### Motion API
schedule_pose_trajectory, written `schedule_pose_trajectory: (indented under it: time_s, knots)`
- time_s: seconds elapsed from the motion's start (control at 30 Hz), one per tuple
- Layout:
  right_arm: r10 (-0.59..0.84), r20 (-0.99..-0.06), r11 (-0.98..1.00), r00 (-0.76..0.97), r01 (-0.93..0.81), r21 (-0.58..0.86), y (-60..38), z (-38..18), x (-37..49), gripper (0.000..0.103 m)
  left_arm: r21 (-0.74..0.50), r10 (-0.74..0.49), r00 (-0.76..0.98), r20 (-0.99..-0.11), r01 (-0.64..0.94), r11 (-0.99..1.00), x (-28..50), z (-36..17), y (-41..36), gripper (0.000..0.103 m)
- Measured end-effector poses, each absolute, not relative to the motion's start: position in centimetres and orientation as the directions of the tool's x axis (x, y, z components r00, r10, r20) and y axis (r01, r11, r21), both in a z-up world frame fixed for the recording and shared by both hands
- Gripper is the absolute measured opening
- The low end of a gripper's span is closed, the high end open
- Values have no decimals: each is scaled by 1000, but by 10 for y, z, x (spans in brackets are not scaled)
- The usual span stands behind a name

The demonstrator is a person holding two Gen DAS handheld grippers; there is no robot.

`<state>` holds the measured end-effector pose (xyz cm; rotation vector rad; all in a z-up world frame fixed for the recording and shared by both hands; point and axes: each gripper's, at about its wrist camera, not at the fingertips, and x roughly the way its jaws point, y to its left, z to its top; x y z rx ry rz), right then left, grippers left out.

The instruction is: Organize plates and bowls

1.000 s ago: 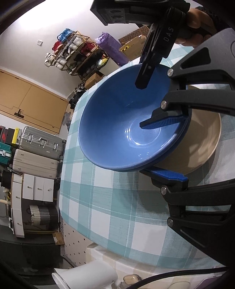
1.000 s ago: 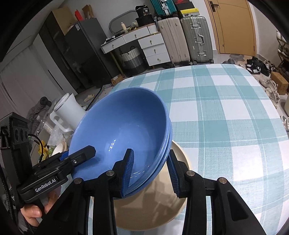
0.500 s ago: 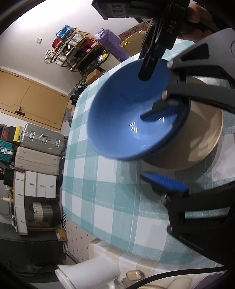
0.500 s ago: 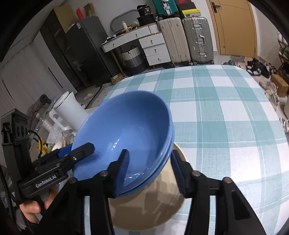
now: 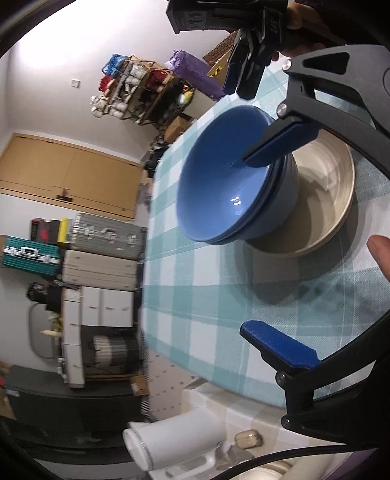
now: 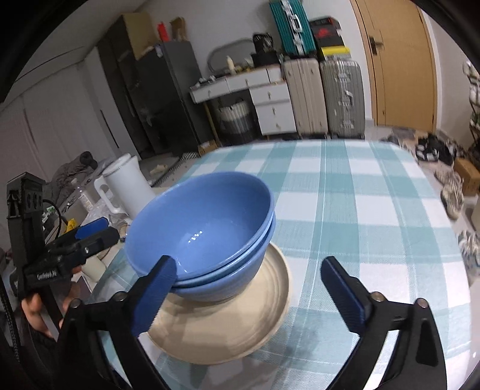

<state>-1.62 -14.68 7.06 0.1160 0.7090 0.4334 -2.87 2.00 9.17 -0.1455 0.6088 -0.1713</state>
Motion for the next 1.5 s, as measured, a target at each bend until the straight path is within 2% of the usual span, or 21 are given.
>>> schedule_pose_trajectory:
  time_s: [0.27, 0.53, 1.07, 1.5]
  knots:
    - [441, -492, 892, 750, -429, 145, -156, 63, -50, 102, -140, -159, 875, -456, 106, 984, -55, 85, 37, 102]
    - [470, -404, 881, 785, -447, 157, -167, 49, -65, 102, -145, -196, 873, -446, 145, 979, -60, 56, 45, 102]
    - [483, -333, 873, 810, -476, 109, -165, 30, -83, 102, -90, -231, 878, -419, 213, 973, -64, 30, 22, 102]
    - [494, -327, 858, 806, -513, 32, -152, 29, -92, 102, -137, -252, 883, -395, 215, 967, -59, 27, 32, 102]
